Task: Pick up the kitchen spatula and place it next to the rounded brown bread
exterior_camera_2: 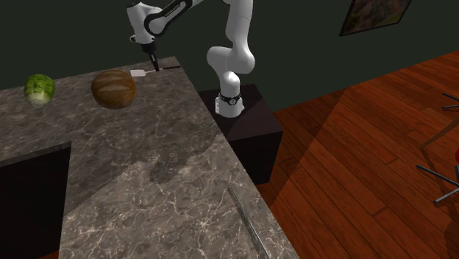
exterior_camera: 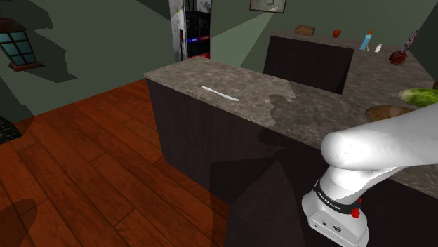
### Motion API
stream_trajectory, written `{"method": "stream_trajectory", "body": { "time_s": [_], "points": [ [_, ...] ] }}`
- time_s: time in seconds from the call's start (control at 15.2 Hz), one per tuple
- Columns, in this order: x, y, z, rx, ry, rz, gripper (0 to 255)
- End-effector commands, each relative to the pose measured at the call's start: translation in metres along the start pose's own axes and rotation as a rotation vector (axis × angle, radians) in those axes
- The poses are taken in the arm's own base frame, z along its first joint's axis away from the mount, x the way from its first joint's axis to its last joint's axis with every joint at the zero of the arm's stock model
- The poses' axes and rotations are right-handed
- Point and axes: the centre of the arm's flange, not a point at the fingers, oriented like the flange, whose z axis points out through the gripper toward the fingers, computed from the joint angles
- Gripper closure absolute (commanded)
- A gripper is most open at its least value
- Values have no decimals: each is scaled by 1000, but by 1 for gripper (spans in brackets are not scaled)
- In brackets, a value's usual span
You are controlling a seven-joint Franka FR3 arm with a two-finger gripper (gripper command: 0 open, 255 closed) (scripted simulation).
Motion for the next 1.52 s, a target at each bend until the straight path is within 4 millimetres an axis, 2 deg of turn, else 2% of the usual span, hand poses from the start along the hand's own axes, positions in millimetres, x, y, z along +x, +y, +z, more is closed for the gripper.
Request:
{"method": "stream_trajectory", "body": {
  "time_s": [0.0, 0.07, 0.53, 0.59, 0.92, 1.19, 1.45],
  "points": [
    [2, 0, 11, 0, 1, 0, 255],
    [2, 0, 16, 0, 1, 0, 255],
    [2, 0, 16, 0, 1, 0, 255],
    [2, 0, 16, 0, 1, 0, 0],
    [2, 0, 16, 0, 1, 0, 0],
    [2, 0, -34, 0, 1, 0, 0],
    [2, 0, -34, 0, 1, 0, 0]
  ]
}}
